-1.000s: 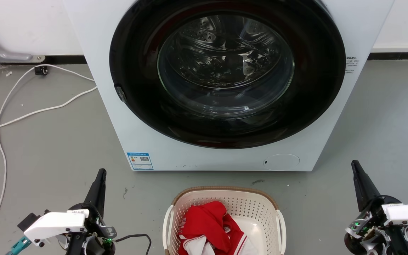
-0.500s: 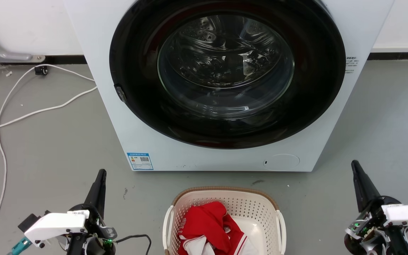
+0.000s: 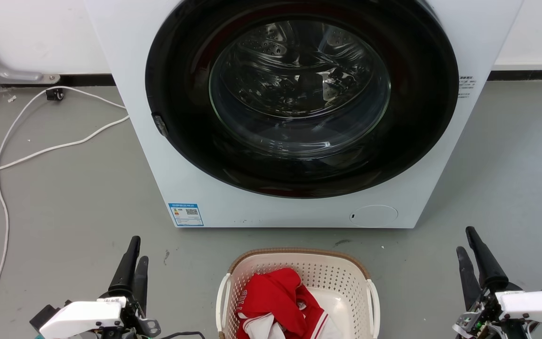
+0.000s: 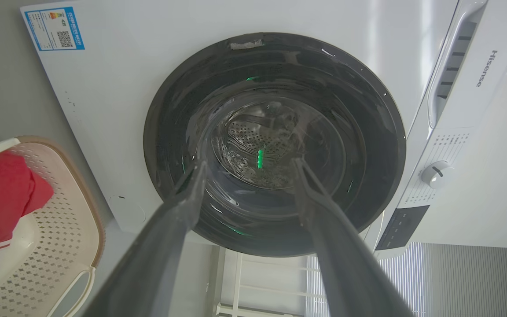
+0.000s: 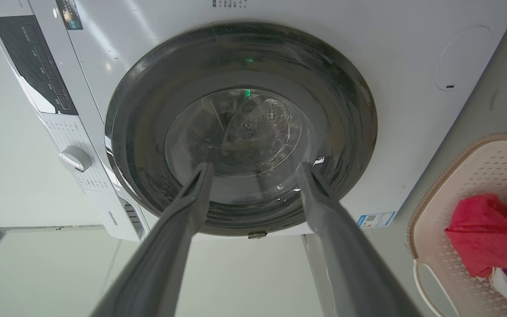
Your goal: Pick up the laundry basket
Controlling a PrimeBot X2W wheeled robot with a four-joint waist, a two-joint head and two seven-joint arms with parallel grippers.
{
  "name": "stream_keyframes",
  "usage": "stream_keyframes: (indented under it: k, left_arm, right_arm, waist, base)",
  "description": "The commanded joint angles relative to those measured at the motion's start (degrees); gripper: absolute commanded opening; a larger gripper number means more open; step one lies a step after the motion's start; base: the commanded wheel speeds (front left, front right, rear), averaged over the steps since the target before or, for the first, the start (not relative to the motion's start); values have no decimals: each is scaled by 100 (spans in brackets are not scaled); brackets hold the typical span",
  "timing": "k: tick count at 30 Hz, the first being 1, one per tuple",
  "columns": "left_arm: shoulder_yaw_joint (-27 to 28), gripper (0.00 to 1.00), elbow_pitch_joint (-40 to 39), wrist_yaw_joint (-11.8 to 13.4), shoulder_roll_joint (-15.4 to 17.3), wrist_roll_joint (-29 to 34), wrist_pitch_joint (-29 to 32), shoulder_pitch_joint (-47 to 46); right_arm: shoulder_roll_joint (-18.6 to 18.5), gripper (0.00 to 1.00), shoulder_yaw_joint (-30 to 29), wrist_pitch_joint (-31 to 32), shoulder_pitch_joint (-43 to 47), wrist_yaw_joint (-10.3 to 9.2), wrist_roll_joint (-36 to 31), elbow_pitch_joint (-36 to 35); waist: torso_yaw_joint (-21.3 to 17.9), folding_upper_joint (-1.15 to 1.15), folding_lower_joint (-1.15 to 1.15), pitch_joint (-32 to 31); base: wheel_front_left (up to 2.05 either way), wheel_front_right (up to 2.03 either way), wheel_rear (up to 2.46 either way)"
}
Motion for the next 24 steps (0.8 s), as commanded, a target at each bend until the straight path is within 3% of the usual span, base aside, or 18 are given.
stream_keyframes:
  k: [1, 9, 18, 24]
  left_arm:
    - [-22, 100, -148, -13, 16, 28, -61, -35]
    - [73, 100, -213, -16, 19, 329, -266, 17]
    - [347, 100, -299, -18, 22, 926, -477, 16]
    - [426, 100, -575, -13, 23, 1642, -608, 4]
  right_arm:
    - [-16, 100, 26, -55, -54, 1, -97, -136]
    - [-14, 100, -43, -259, -36, 2, -599, -219]
    - [-13, 100, -141, -467, -88, 2, -1832, -649]
    - [-11, 100, -122, -596, -84, 2, -2673, -911]
  waist:
    - [1, 0, 0, -2]
    - [3, 0, 0, -16]
    - [12, 0, 0, -23]
    - [22, 0, 0, -26]
  base:
    - [0, 0, 0]
    - [0, 0, 0]
    - [0, 0, 0]
    - [0, 0, 0]
